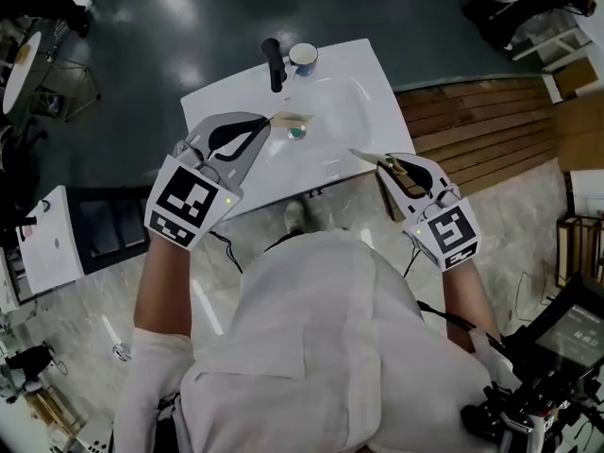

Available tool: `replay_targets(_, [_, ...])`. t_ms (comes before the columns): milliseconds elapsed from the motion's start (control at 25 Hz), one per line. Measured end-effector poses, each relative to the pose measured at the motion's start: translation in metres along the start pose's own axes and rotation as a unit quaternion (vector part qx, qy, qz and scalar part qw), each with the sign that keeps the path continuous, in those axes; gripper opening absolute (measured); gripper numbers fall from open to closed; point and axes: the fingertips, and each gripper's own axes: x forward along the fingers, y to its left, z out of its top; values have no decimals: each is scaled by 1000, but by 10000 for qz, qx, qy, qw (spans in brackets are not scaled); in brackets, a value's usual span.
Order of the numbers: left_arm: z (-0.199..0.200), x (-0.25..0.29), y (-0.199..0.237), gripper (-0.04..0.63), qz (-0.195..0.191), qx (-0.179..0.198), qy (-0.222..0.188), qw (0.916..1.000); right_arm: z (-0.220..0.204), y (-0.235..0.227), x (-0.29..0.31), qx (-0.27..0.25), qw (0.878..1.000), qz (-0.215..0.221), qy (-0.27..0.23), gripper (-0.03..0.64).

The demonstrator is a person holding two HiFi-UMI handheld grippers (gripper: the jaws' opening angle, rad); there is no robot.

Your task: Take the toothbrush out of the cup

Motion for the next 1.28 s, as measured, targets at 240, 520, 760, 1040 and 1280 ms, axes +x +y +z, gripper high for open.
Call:
replay_targets(240, [-4, 5, -65, 6, 21, -308, 252, 9992, -8, 3, -18, -140, 9990, 388, -157, 51])
replay_targets(520, [-5, 7, -123, 6, 63, -348, 581, 9977, -21, 8, -36, -381, 9960, 799, -93, 51])
replay_targets(760, [-19, 10, -165, 6, 108, -507, 799, 9955, -31, 24, -46, -522, 9927, 1084, -114, 51])
replay_targets(1040, [-23, 10, -204, 6, 101, -609, 908, 9940, -46, 42, -56, -613, 9883, 1394, -60, 51])
replay_targets(1280, [-27, 17, -227, 6, 102, -586, 982, 9934, -60, 52, -63, -641, 9858, 1549, -43, 51])
